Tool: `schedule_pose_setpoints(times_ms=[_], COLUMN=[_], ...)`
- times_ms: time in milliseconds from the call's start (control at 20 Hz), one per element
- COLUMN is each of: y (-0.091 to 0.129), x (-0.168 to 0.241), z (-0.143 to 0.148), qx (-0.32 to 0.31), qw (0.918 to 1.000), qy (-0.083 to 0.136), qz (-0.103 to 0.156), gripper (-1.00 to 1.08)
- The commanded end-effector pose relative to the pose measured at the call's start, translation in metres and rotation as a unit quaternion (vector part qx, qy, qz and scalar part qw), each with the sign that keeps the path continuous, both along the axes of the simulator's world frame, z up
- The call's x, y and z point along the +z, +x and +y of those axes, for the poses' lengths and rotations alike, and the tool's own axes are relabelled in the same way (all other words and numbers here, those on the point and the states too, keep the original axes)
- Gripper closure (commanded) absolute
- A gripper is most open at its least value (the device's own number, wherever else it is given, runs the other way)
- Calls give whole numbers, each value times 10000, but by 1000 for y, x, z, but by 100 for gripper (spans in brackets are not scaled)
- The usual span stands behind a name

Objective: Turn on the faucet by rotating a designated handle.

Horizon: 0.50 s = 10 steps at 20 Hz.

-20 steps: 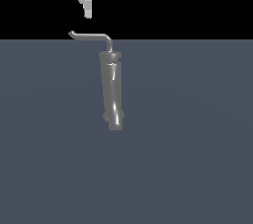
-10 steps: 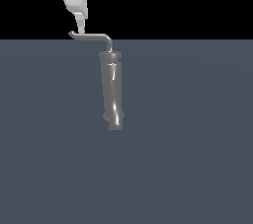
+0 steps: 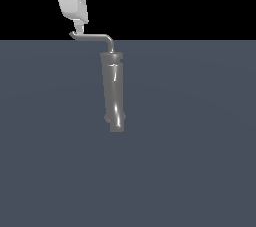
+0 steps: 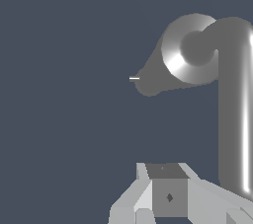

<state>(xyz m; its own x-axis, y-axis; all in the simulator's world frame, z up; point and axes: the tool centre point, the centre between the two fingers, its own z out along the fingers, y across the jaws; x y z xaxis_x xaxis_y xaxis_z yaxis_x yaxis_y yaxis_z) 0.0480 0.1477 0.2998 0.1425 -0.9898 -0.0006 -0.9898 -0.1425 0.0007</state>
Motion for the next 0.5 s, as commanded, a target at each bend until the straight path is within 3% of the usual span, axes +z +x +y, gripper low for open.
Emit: schedule_pose_setpoints(times_ms=[0,450], y=[0,-21], x=[0,0], z=[0,-2], qx=[-8,-5], qw=[10000,10000], qy=[-2,-2], qz=[-3,-2], gripper=[108,108])
